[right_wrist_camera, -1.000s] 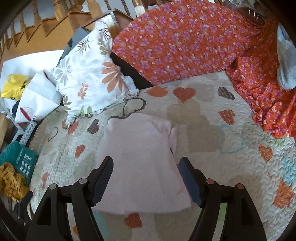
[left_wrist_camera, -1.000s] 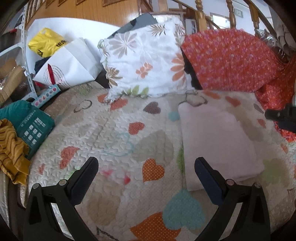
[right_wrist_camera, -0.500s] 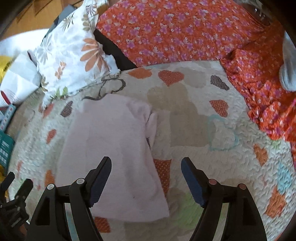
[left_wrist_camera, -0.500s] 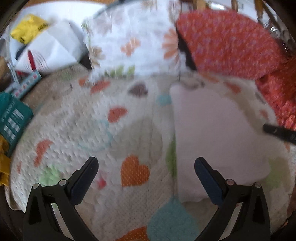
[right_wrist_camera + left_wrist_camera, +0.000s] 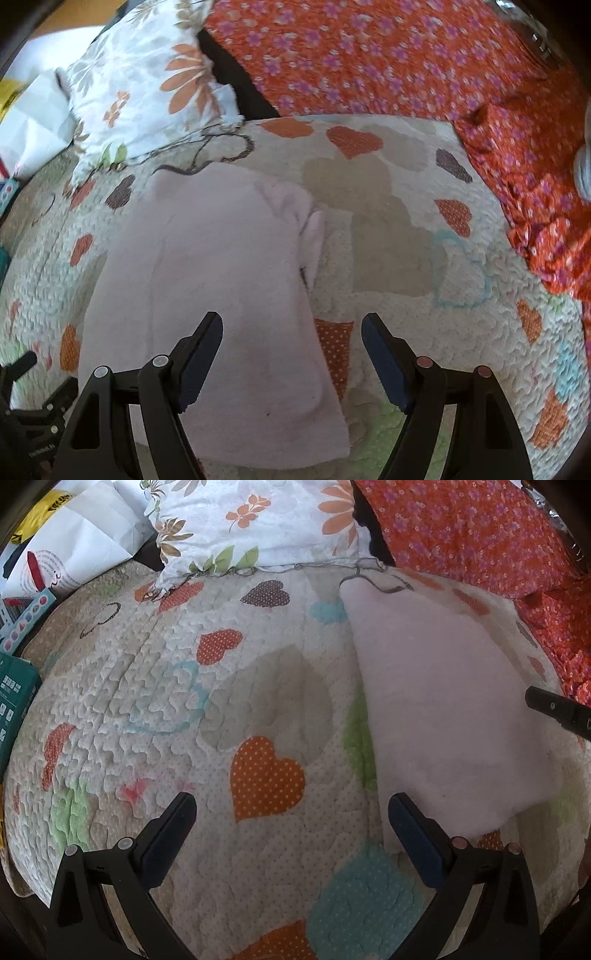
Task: Fold small clothes
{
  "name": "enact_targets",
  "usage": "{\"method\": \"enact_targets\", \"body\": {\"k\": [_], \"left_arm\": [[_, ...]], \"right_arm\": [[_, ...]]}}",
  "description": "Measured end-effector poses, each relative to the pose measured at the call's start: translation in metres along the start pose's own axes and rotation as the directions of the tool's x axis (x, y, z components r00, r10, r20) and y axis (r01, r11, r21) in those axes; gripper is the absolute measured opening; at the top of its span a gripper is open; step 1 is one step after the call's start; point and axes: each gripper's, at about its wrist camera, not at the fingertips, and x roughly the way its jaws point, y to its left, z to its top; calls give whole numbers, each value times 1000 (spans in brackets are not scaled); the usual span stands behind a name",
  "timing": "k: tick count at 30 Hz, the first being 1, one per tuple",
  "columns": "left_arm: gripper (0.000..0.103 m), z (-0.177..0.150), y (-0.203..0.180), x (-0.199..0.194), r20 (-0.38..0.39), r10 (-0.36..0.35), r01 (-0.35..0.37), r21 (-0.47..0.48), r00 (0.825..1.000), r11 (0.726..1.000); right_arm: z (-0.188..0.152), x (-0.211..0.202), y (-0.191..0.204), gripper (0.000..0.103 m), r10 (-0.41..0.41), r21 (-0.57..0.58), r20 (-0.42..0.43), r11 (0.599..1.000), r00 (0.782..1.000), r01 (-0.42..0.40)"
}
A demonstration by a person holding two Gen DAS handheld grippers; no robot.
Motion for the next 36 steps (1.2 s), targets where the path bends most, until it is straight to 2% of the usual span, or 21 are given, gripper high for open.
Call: {"method": "enact_targets", "body": {"k": [4, 13, 26, 36], "left_arm": [[103, -3, -2, -3, 9, 9, -9, 10, 1000, 1000], [103, -4, 2, -10, 37, 18, -18, 2, 999, 1000], [103, -4, 8, -5, 10, -6, 7, -26, 1000, 1000], [103, -4, 8, -3, 3, -34, 34, -27, 999, 999]], "right_arm": [[-5, -6, 8, 82, -8, -35, 12, 999, 1000, 9], [-9, -12, 6, 82, -20, -32, 21, 999, 1000, 21], [-12, -21, 18, 83, -39, -79, 72, 996, 997, 45], [-15, -20, 23, 83, -31, -94, 68, 995, 997, 38]]}}
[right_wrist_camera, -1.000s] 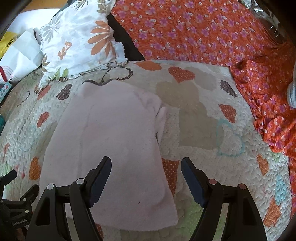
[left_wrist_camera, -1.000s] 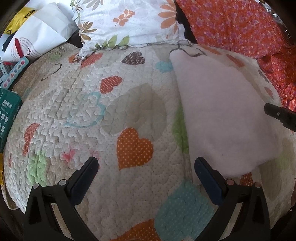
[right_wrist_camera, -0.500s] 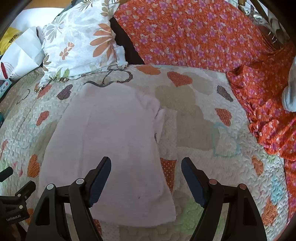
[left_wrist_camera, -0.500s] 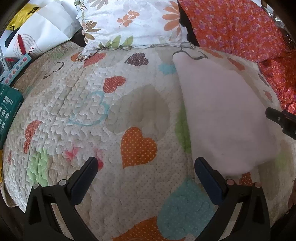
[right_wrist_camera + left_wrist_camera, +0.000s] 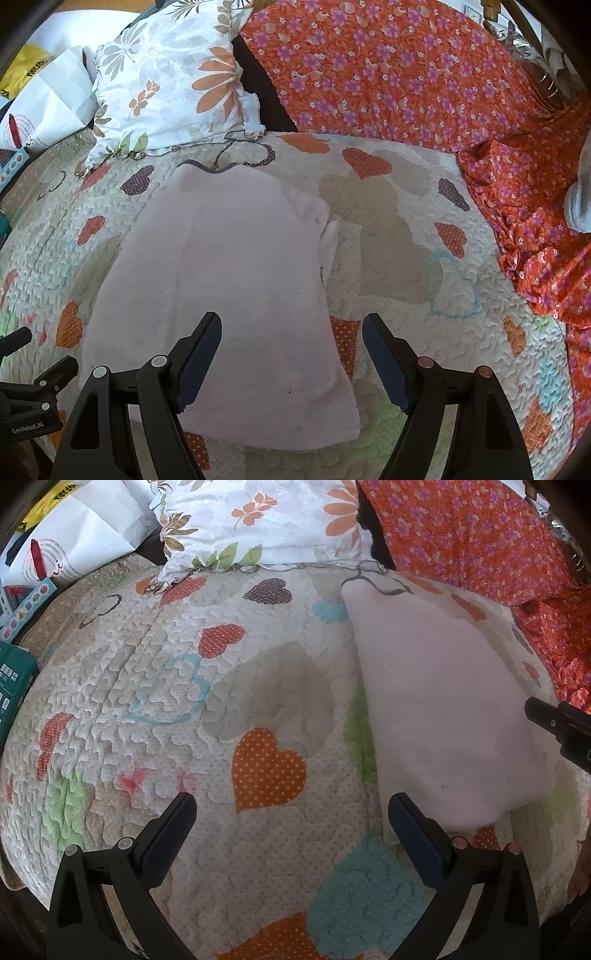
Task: Fold small clothes
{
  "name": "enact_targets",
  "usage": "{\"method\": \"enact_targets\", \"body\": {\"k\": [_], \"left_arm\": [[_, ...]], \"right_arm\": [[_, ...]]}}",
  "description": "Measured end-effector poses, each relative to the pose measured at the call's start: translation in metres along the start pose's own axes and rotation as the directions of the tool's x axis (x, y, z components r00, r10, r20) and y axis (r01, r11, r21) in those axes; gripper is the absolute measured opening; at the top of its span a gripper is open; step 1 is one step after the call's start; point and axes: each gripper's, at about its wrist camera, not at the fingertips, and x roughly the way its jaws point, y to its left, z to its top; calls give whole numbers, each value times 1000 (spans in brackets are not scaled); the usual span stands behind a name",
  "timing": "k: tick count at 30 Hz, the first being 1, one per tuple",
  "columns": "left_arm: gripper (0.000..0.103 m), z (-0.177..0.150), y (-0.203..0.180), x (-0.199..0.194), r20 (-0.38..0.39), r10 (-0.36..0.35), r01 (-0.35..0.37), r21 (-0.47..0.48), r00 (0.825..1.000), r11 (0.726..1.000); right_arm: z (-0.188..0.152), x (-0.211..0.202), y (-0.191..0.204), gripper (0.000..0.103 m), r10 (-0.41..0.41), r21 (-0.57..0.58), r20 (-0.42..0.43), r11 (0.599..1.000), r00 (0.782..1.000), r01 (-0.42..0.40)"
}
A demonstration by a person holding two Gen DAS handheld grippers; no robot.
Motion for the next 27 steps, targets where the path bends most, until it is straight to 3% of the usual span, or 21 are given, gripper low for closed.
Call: {"method": "enact_targets", "body": {"k": [27], "left_arm": [[103, 2, 9, 4, -29, -18, 16, -64, 999, 998]], "right_arm": [[-5, -8, 23, 85, 9, -82, 41, 997, 999, -6]]}}
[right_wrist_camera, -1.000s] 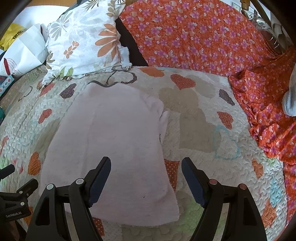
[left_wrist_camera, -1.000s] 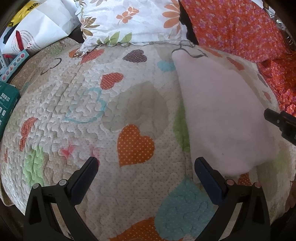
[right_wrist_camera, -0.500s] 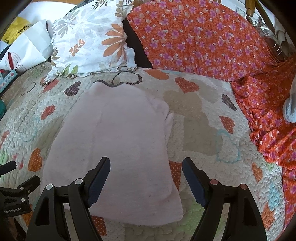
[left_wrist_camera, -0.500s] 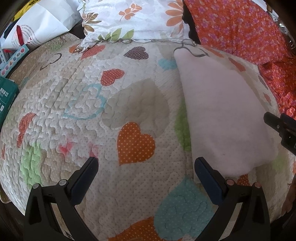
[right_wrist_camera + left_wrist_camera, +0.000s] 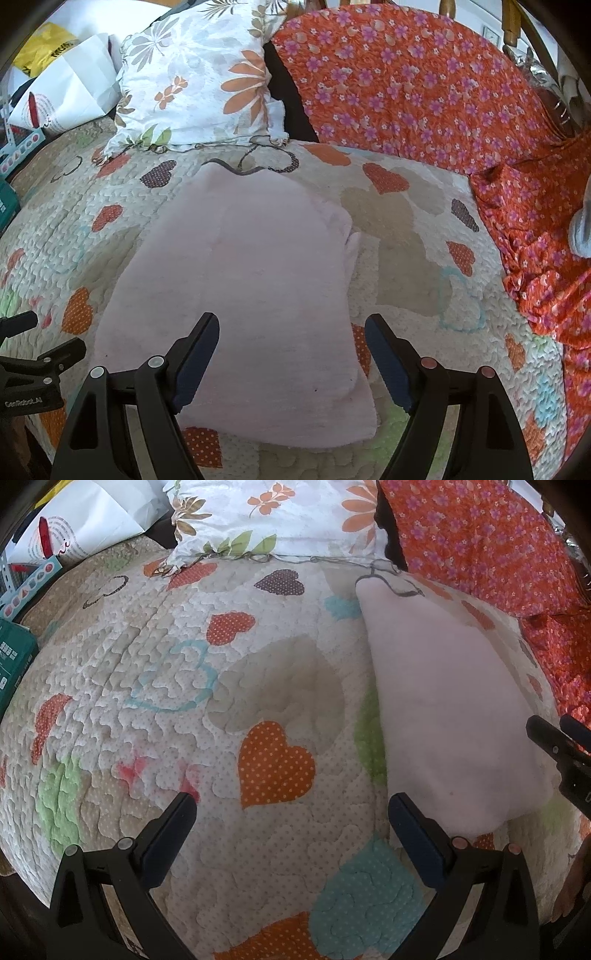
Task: Fold small clothes
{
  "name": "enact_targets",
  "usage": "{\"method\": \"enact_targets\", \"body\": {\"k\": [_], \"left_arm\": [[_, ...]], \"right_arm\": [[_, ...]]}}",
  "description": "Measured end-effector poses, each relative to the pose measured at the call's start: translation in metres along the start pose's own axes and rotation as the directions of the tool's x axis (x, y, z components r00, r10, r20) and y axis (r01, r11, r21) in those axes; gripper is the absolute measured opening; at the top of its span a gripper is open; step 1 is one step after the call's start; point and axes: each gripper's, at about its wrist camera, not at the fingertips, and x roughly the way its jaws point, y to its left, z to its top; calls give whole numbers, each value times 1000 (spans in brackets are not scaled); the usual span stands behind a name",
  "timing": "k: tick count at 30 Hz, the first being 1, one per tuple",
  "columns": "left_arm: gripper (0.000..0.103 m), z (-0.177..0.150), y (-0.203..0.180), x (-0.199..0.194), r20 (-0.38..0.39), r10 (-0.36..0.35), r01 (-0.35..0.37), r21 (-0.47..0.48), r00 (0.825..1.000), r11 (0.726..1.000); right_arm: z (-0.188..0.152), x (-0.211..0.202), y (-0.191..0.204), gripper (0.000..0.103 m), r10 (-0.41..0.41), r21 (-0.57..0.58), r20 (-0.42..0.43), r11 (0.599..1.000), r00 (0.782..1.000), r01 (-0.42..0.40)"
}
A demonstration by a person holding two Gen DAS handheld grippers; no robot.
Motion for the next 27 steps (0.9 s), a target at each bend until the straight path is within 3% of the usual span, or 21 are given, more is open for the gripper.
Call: {"method": "enact_targets", "body": {"k": [27], "left_arm": [[103, -3, -2, 8, -27, 7, -7, 17, 1000, 1000]], "right_arm": [[-2, -2, 9, 87, 12, -26, 12, 1000, 1000, -11]]}}
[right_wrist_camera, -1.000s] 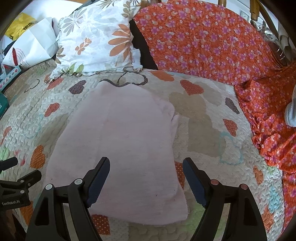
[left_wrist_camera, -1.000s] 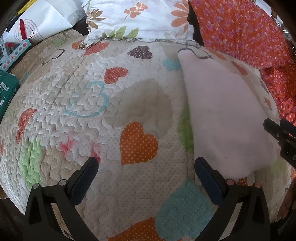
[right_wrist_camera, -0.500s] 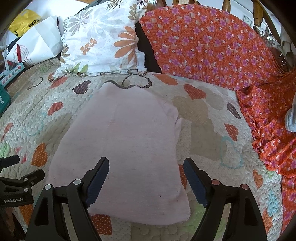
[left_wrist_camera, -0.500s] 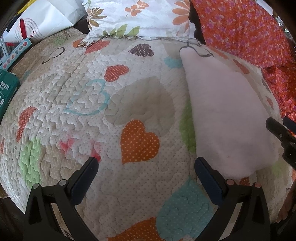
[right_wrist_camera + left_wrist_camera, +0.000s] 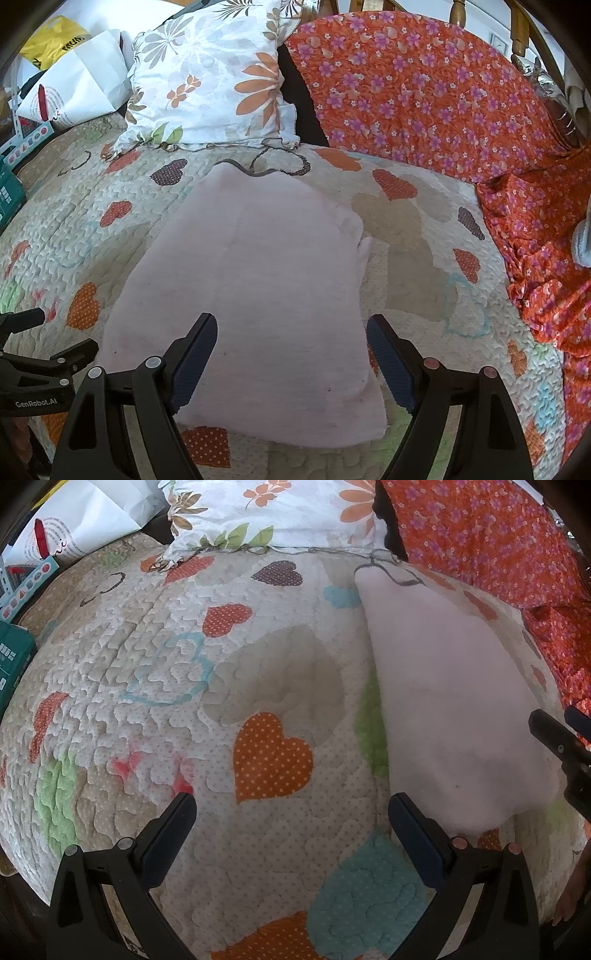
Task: Fold small clothes
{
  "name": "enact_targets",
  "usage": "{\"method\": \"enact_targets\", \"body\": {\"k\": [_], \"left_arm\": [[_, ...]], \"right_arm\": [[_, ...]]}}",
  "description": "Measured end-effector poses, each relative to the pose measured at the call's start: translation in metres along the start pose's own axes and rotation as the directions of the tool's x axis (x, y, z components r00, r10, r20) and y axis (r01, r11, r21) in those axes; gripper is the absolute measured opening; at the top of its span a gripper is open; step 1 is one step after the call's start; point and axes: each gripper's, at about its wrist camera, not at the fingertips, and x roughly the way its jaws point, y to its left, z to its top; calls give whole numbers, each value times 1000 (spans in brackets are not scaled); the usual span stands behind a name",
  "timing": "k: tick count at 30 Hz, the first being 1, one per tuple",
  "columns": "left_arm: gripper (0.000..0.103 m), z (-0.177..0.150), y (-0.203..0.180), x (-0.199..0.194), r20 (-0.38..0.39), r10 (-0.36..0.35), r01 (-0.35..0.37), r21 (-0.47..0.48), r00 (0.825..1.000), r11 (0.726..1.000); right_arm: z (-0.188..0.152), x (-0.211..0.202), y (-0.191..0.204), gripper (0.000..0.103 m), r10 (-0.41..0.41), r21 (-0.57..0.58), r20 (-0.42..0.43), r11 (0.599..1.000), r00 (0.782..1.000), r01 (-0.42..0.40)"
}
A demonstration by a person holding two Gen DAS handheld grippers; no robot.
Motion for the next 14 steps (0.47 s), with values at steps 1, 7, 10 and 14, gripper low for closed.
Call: {"method": "enact_targets", "body": {"k": [1, 7, 10, 14], "left_arm": [[103, 0, -1, 0, -1, -1, 1, 1, 1000, 1000], [103, 0, -4, 0, 10, 5, -5, 14, 1000, 1000], [103, -1, -5, -1, 21, 8, -8, 23, 1000, 1000], [103, 0, -6, -2, 19, 2, -2, 27, 1000, 1000]], "right_arm": [[0, 0, 0, 87, 1, -1, 0, 1000, 1000, -1], [-1, 0, 5, 87, 3, -11, 0, 1000, 1000, -3], [-2, 0, 7, 87, 6, -12, -3, 1000, 1000, -6], [-2, 1, 9, 87, 13, -19, -5, 1000, 1000, -13]]}}
